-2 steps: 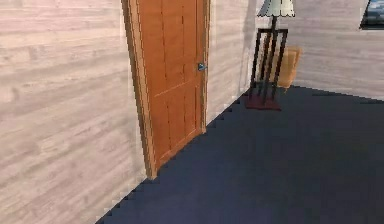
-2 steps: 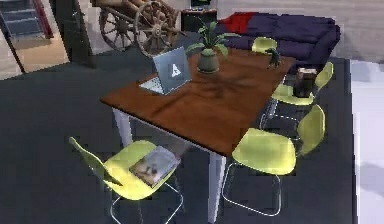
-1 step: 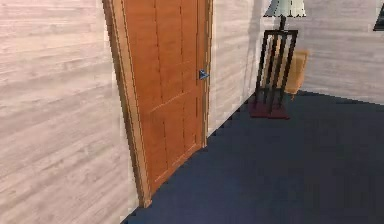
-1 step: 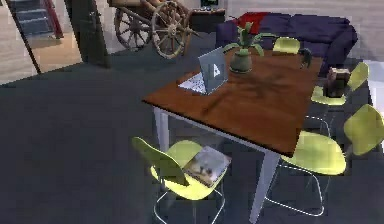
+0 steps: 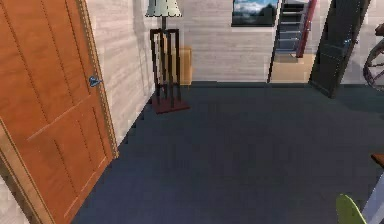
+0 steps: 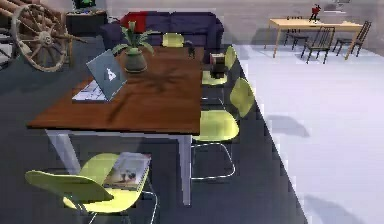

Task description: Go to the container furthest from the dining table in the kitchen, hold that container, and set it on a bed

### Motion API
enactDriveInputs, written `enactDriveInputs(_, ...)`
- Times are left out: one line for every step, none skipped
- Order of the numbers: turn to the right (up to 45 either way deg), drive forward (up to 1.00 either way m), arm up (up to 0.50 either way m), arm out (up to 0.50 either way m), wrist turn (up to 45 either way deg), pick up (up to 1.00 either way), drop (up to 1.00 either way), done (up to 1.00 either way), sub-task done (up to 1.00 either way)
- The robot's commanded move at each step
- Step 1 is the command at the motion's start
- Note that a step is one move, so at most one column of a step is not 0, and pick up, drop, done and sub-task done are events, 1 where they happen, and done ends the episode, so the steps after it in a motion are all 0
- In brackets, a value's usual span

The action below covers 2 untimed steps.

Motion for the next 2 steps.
enactDriveInputs(0.0, 0.85, 0.0, 0.0, 0.0, 0.0, 0.0, 0.0, 0.0)
enactDriveInputs(45.0, 0.0, 0.0, 0.0, 0.0, 0.0, 0.0, 0.0, 0.0)
